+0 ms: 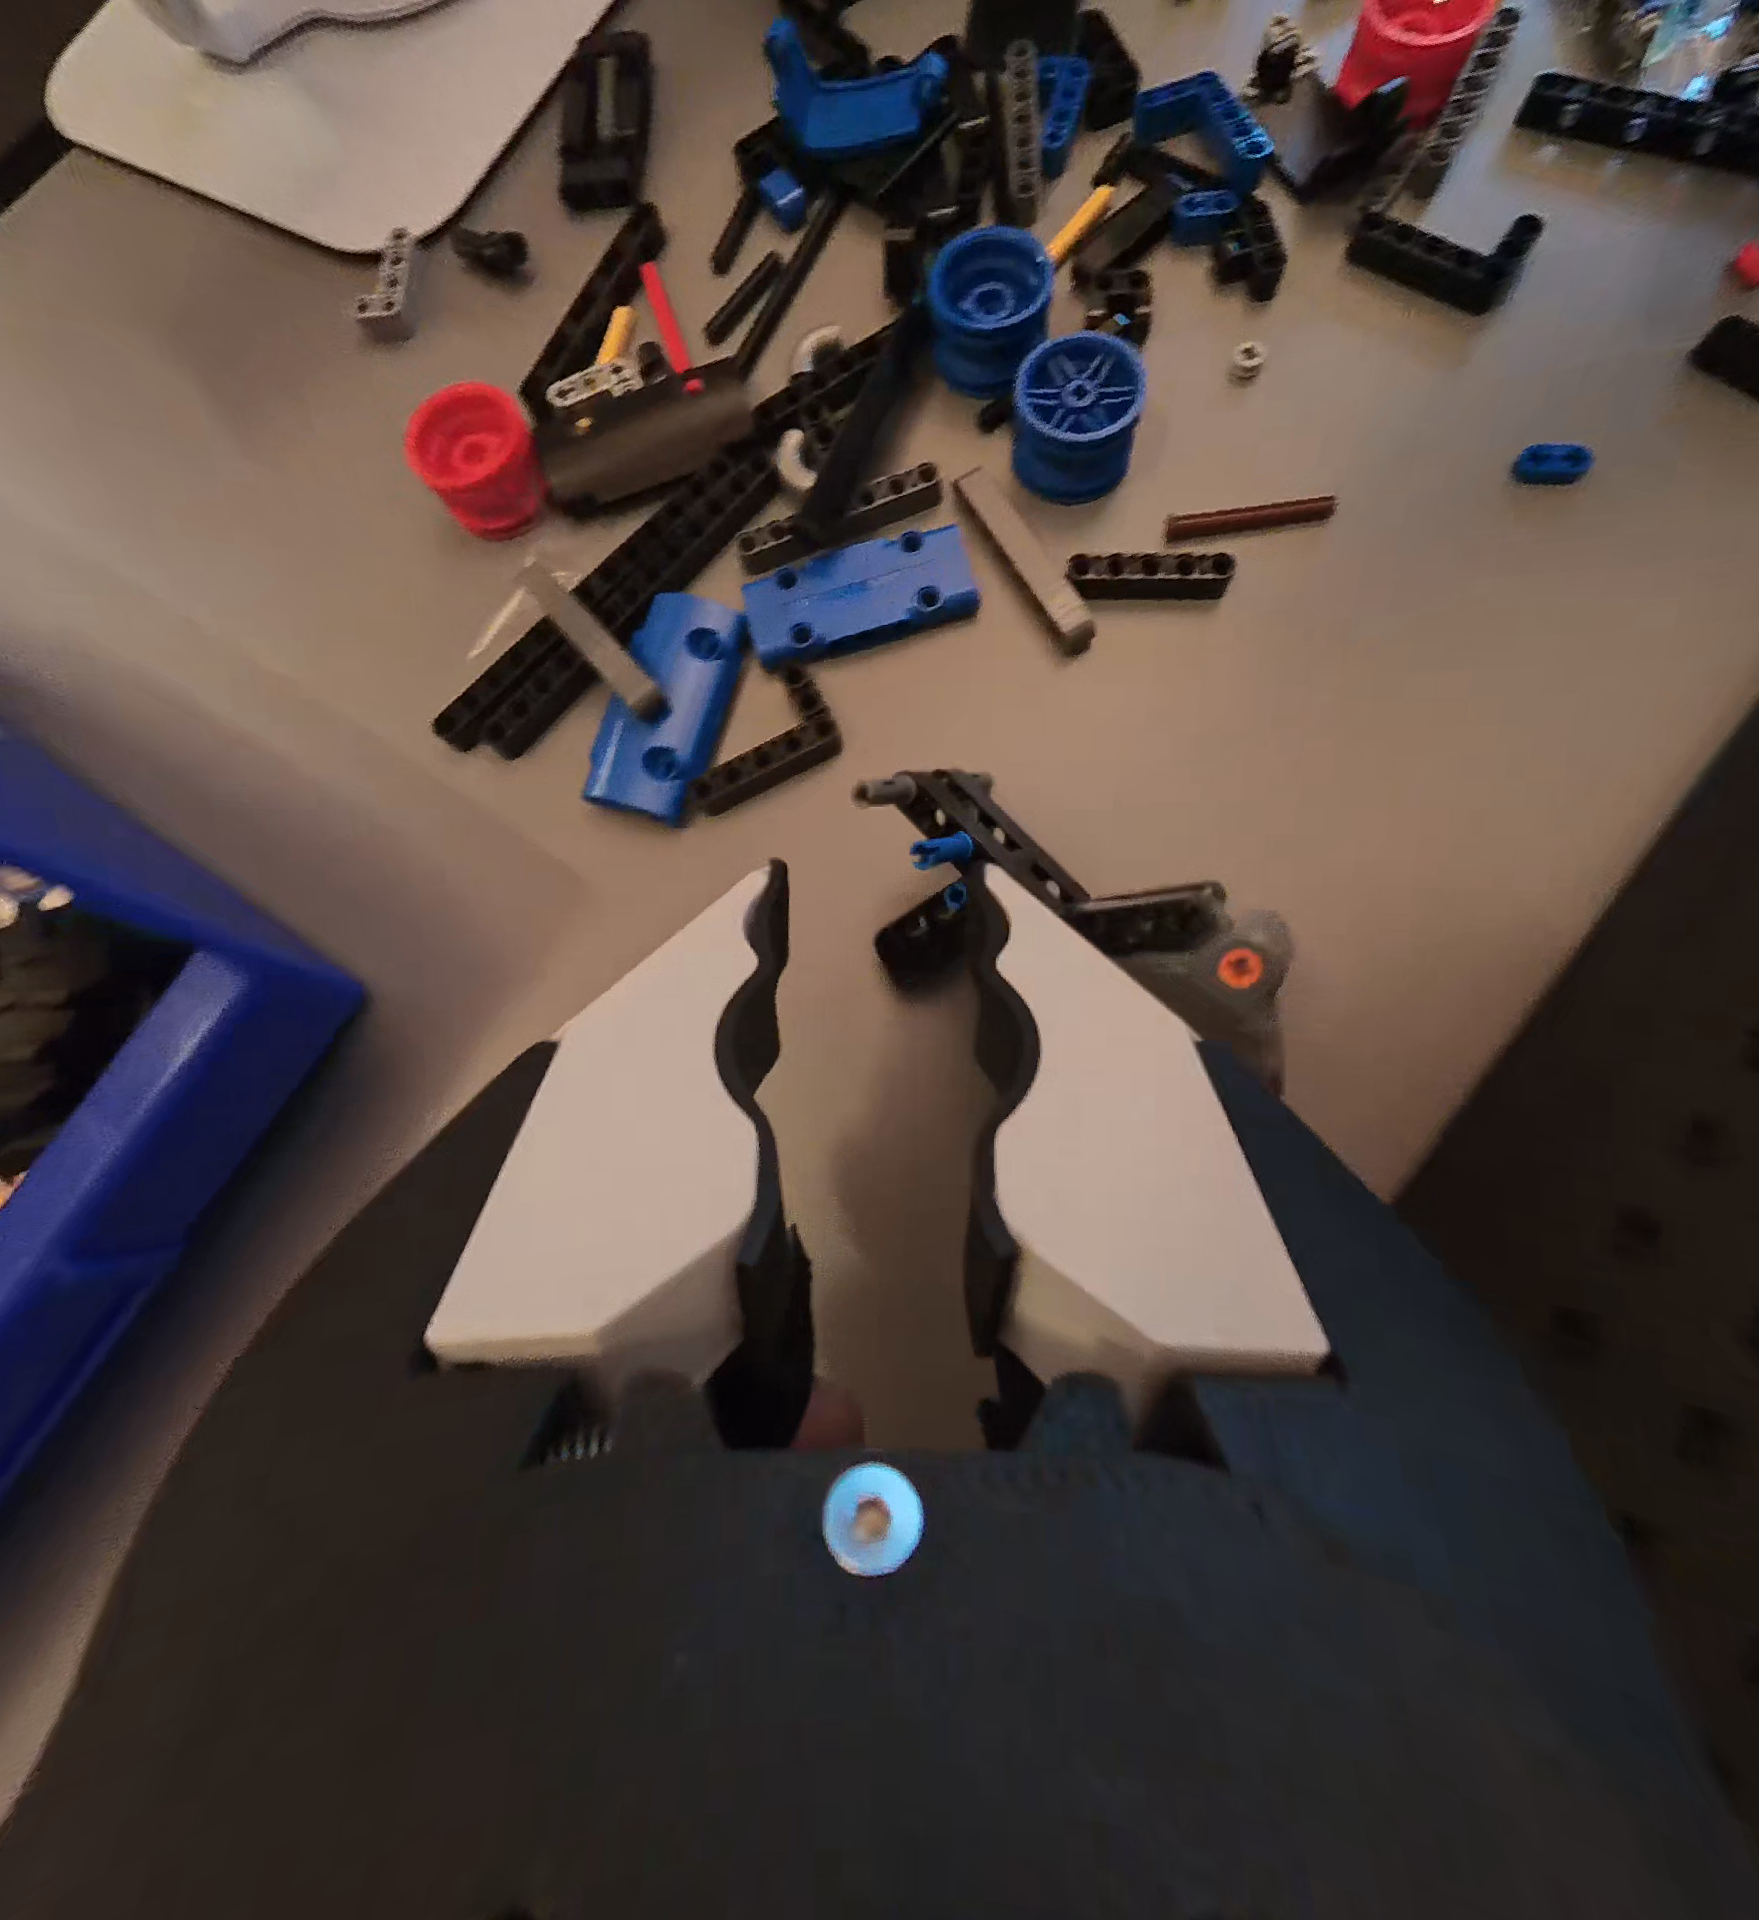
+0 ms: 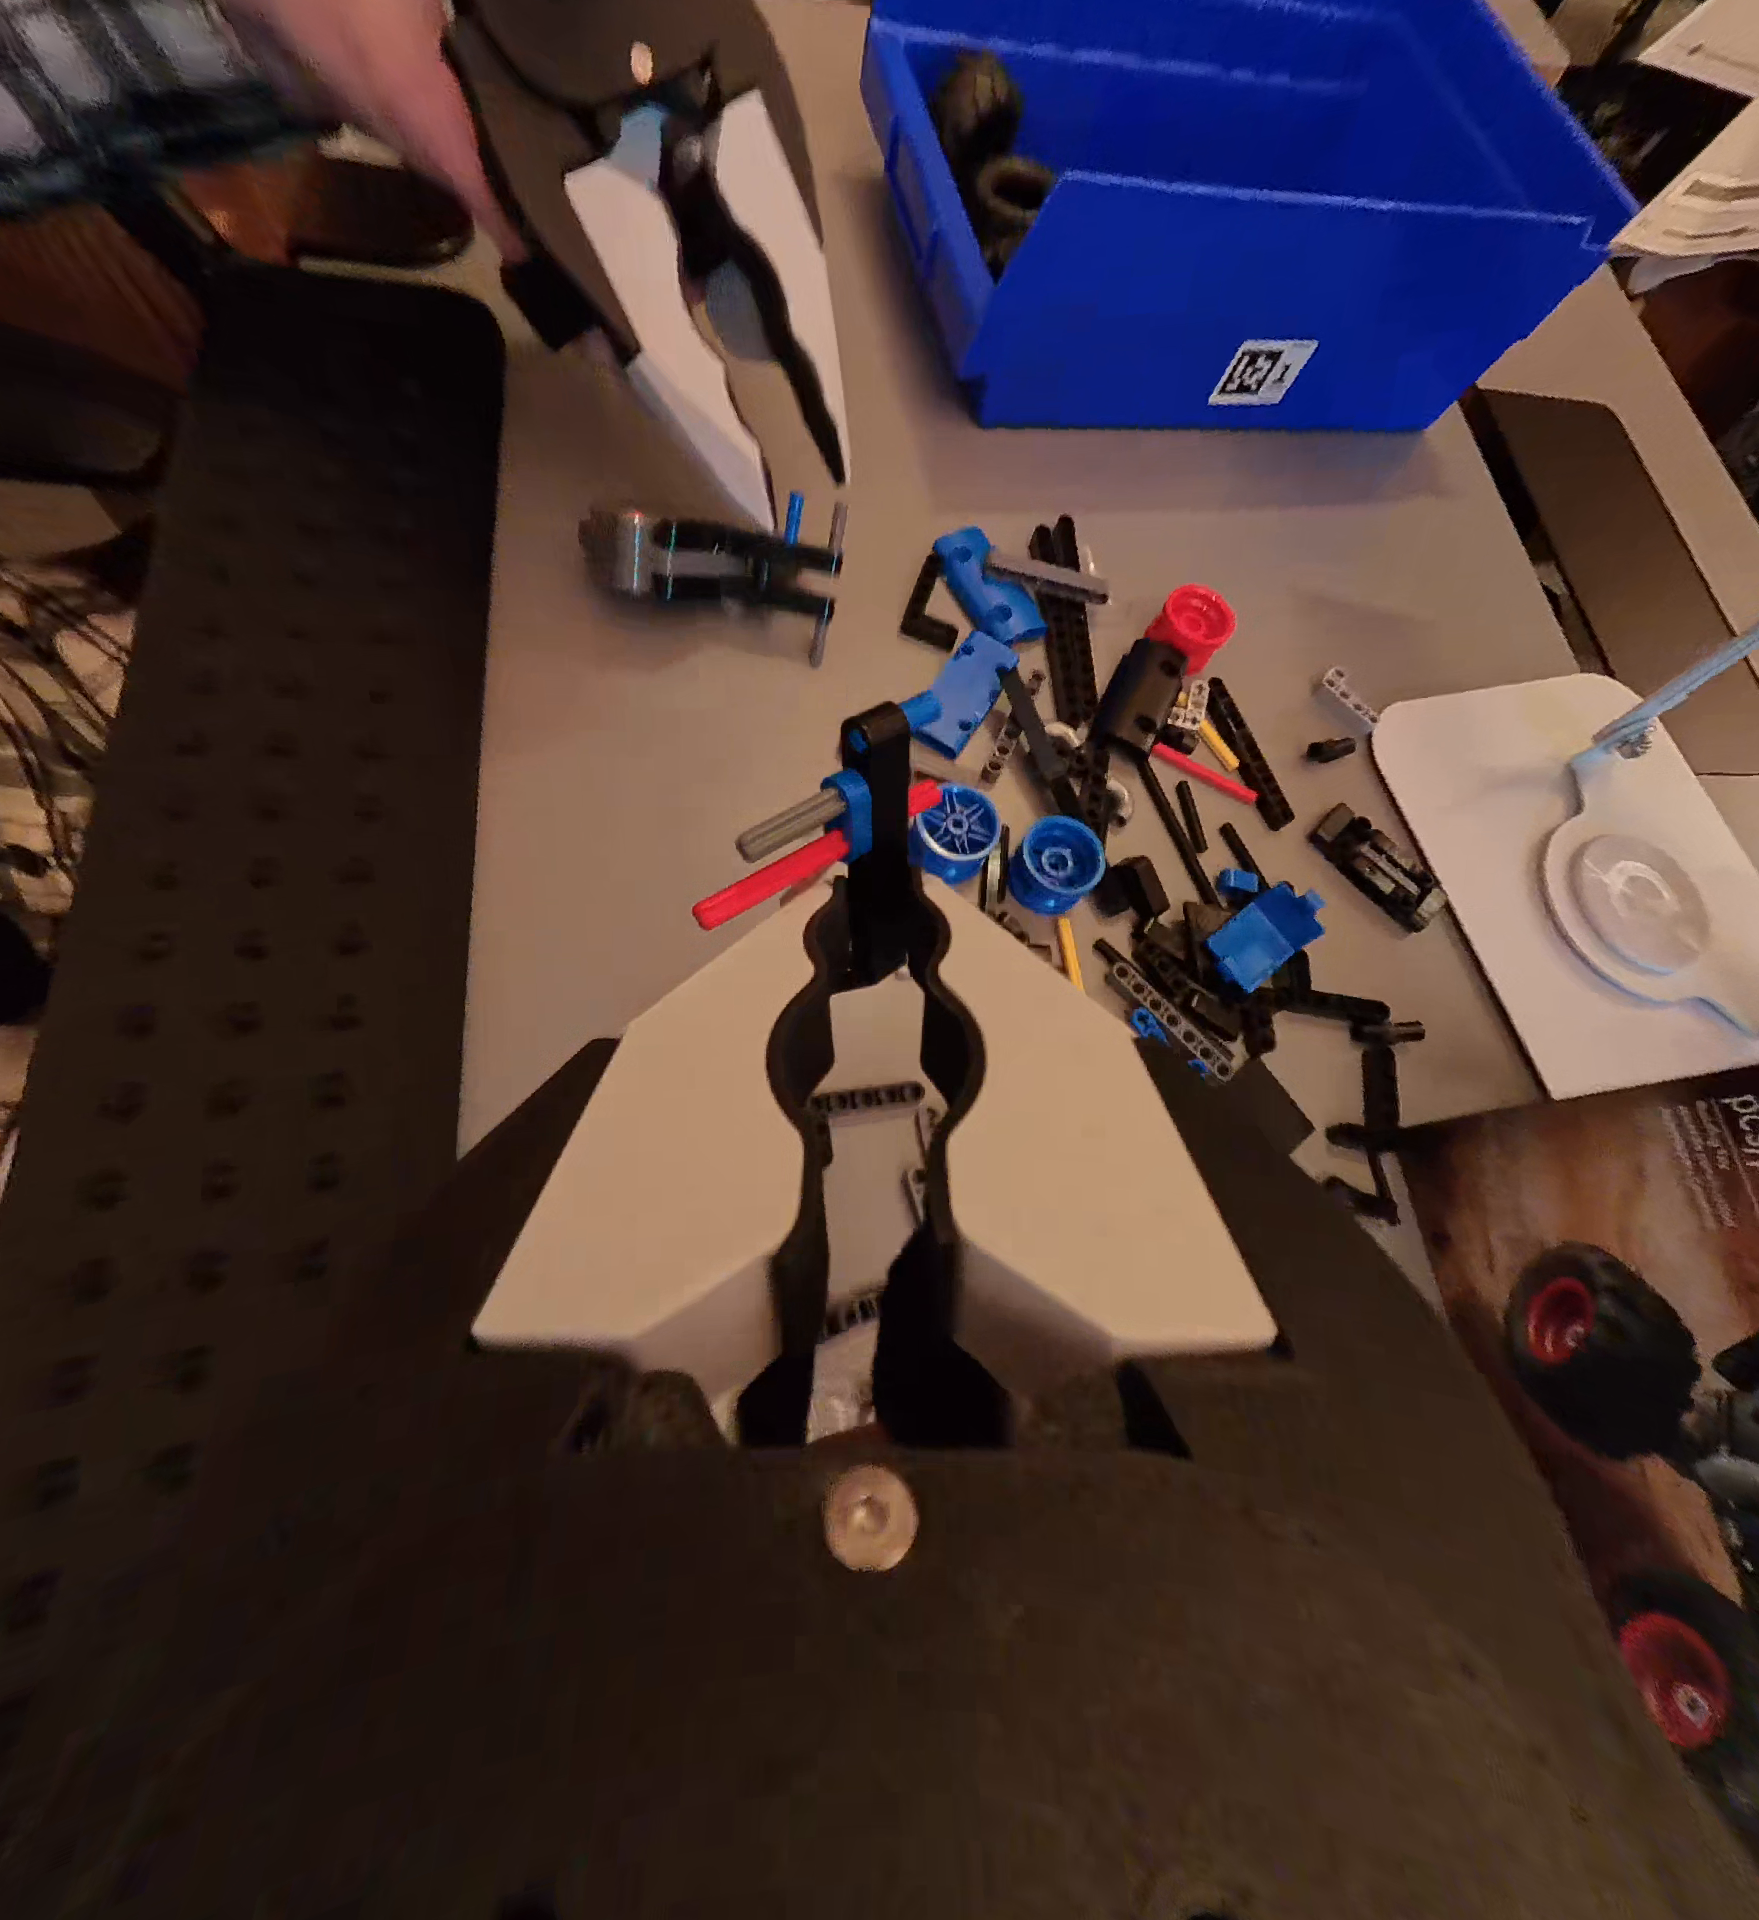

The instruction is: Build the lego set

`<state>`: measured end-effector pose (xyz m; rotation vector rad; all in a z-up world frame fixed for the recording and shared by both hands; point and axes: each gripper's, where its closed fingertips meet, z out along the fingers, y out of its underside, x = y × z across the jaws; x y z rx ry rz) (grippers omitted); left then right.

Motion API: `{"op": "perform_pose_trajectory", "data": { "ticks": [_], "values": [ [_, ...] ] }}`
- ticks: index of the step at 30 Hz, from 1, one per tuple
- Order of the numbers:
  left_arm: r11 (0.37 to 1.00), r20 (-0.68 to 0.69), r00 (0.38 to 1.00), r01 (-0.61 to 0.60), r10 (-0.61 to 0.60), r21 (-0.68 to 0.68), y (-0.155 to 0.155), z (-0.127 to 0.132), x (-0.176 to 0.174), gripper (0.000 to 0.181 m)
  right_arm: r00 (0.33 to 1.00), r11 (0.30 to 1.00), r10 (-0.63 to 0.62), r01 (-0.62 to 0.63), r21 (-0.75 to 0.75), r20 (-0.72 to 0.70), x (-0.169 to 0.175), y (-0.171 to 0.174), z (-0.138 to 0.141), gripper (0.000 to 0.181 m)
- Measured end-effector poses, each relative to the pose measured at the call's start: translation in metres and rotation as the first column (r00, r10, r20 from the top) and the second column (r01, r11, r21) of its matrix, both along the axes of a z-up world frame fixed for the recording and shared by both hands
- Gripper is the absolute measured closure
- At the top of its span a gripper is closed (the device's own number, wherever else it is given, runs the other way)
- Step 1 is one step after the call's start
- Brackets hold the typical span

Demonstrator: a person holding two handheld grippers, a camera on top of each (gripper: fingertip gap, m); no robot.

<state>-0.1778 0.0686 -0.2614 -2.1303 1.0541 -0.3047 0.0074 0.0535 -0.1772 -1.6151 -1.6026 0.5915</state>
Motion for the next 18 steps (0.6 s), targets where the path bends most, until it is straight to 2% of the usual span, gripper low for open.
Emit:
{"op": "perform_pose_trajectory", "data": {
  "ticks": [3,4,7,10,14,16,18],
  "values": [
    [0.993,-0.008,0.997,-0.073,0.074,0.097,0.012,0.017,-0.013,0.128,0.996,0.999,-0.014,0.010,0.047,0.083,0.002,-0.005,-0.006,0.173],
    [0.988,0.020,0.998,-0.063,0.061,0.144,0.011,0.031,-0.006,0.130,0.994,0.998,-0.012,0.006,0.059,0.108,0.001,-0.008,-0.008,0.174],
    [0.970,0.109,0.989,0.069,-0.097,0.233,-0.009,0.065,0.044,0.131,0.980,0.991,-0.021,-0.007,0.136,0.199,-0.005,-0.012,-0.014,0.173],
    [0.939,0.241,0.928,0.219,-0.285,0.267,-0.042,0.092,0.105,0.137,0.957,0.975,-0.037,-0.028,0.221,0.287,-0.014,-0.013,-0.023,0.173],
    [0.901,0.225,0.889,0.333,-0.398,0.278,-0.059,0.086,0.146,0.139,0.946,0.971,-0.001,-0.077,0.226,0.325,-0.030,-0.027,-0.034,0.173],
    [0.894,0.211,0.882,0.363,-0.421,0.265,-0.063,0.078,0.155,0.142,0.936,0.967,0.009,-0.099,0.236,0.353,-0.035,-0.033,-0.040,0.173],
    [0.883,0.193,0.871,0.405,-0.451,0.239,-0.072,0.068,0.156,0.161,0.917,0.954,-0.011,-0.110,0.279,0.399,-0.036,-0.032,-0.047,0.173]
  ]
}}
